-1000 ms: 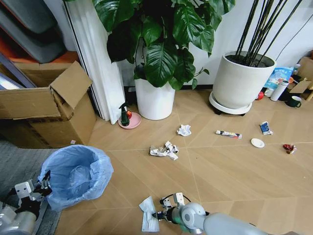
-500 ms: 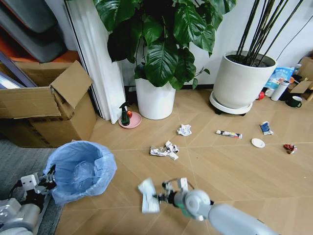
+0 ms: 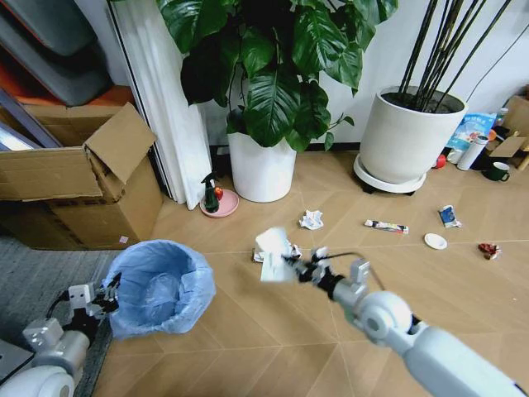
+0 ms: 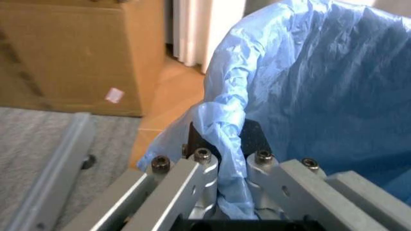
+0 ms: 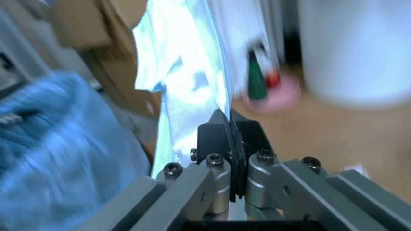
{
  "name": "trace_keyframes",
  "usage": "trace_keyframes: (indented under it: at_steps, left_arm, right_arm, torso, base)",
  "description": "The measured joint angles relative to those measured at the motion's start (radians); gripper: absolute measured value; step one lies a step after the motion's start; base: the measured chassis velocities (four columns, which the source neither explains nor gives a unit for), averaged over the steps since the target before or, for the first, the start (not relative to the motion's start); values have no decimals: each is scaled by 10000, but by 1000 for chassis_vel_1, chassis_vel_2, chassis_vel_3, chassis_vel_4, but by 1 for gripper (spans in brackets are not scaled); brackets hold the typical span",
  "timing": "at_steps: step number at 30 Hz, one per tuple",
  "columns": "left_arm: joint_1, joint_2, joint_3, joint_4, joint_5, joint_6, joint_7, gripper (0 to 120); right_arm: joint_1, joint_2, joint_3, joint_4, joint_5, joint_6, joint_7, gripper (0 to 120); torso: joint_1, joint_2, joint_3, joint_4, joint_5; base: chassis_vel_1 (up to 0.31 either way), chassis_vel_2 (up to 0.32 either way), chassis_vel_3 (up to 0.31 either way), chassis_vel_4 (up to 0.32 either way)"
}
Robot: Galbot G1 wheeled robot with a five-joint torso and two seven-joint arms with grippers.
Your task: Pick up the trash bin and place the garbage on the floor into it.
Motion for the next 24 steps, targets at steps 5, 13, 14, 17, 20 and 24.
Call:
trace_keyframes:
  at_steps: [5, 13, 14, 17, 20, 24]
  left_arm:
    - [-78, 186, 289, -84, -106, 90, -21, 0]
    - [-159, 55, 360, -97, -100, 144, -37, 0]
    - [-159, 55, 360, -97, -100, 144, -37, 0]
    - [-138, 48, 328, -97, -103, 147, -36, 0]
    - [-90, 62, 264, -105, -128, 157, -36, 0]
    - [-47, 48, 186, -188, -237, 178, -36, 0]
  right_arm:
    - [1035, -330, -394, 121, -92, 999, -858, 0]
    - [4552, 598, -3092, -1204, 433, 1971, -2341, 0]
    - [4552, 598, -3092, -1204, 433, 1971, -2341, 0]
    - [5287, 1199, -3908, -2008, 427, 2138, -2743, 0]
    - [5834, 1771, -4603, -2701, 434, 2091, -3042, 0]
    - [6324, 2547, -5457, -3509, 388, 2065, -3224, 0]
  torso:
    - [0, 1, 0, 0, -3]
    - [0, 1, 1, 7, -3]
    - [0, 1, 1, 7, -3]
    - [1, 1, 1, 8, -4]
    - [0, 1, 1, 8, -4]
    - [1, 1, 1, 2, -4]
  base:
    - [0, 0, 0, 0]
    - [0, 0, 0, 0]
    - [0, 0, 0, 0]
    - [0, 0, 0, 0]
    - [0, 0, 0, 0]
    - [0, 0, 0, 0]
